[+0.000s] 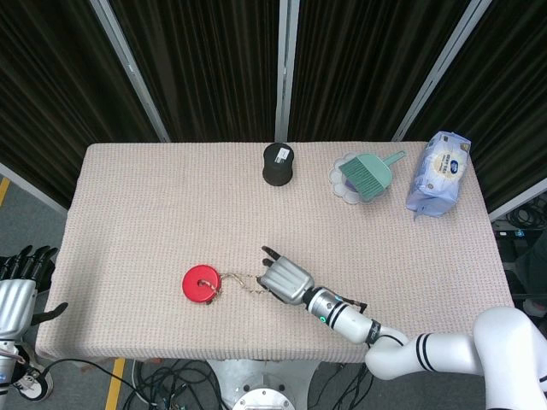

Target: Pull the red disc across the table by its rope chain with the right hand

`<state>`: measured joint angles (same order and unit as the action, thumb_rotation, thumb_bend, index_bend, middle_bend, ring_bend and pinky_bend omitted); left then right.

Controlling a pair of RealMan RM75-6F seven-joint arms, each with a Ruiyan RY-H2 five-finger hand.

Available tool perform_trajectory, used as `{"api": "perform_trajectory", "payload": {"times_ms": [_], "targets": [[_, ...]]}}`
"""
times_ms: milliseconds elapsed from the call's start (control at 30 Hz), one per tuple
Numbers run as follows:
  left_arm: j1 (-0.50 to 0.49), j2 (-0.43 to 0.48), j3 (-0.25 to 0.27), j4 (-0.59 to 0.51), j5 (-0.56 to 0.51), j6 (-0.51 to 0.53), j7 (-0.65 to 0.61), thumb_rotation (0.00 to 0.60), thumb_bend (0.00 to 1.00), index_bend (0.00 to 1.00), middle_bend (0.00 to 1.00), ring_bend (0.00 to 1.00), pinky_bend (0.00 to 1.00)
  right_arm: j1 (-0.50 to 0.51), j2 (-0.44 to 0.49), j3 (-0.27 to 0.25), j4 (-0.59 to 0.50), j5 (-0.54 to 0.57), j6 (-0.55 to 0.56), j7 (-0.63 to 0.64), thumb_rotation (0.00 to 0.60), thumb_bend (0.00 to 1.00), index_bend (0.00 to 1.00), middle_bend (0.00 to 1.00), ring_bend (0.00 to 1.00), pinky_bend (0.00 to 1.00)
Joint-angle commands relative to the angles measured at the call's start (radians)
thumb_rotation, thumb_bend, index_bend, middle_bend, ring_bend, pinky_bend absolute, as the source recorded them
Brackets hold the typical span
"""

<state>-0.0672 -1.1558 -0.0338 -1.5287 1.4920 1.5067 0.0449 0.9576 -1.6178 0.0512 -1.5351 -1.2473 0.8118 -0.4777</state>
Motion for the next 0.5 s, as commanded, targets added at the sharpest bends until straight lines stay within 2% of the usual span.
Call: {"api": "perform_trajectory", "payload": {"times_ms": [33, 200, 500], "targets": [[-0.001, 0.001, 0.000, -0.001, 0.002, 0.000, 0.001, 0.600, 0.00, 0.13, 0.10, 0.04, 0.13, -0.024, -0.007, 0.002, 0.021, -0.030, 0.053, -0.007, 0.600, 0.43, 0.85, 0.87, 0.33, 0.00], [-0.002, 0.001, -0.001, -0.007, 0.005, 0.000, 0.006, 0.600, 0.00, 0.13, 0.10, 0.04, 0.13, -0.054, 0.019, -0.002, 0.026, -0.043, 0.089, 0.001, 0.600, 0.45, 0.96, 0.94, 0.38, 0.00], [-0.008, 0.000, 0.000, -0.015, 0.005, -0.010, 0.017, 0.600, 0.00, 0.13, 0.10, 0.04, 0.13, -0.142, 0.141, -0.030, 0.022, -0.050, 0.154, 0.058, 0.600, 0.47, 1.00, 0.96, 0.39, 0.00]]}}
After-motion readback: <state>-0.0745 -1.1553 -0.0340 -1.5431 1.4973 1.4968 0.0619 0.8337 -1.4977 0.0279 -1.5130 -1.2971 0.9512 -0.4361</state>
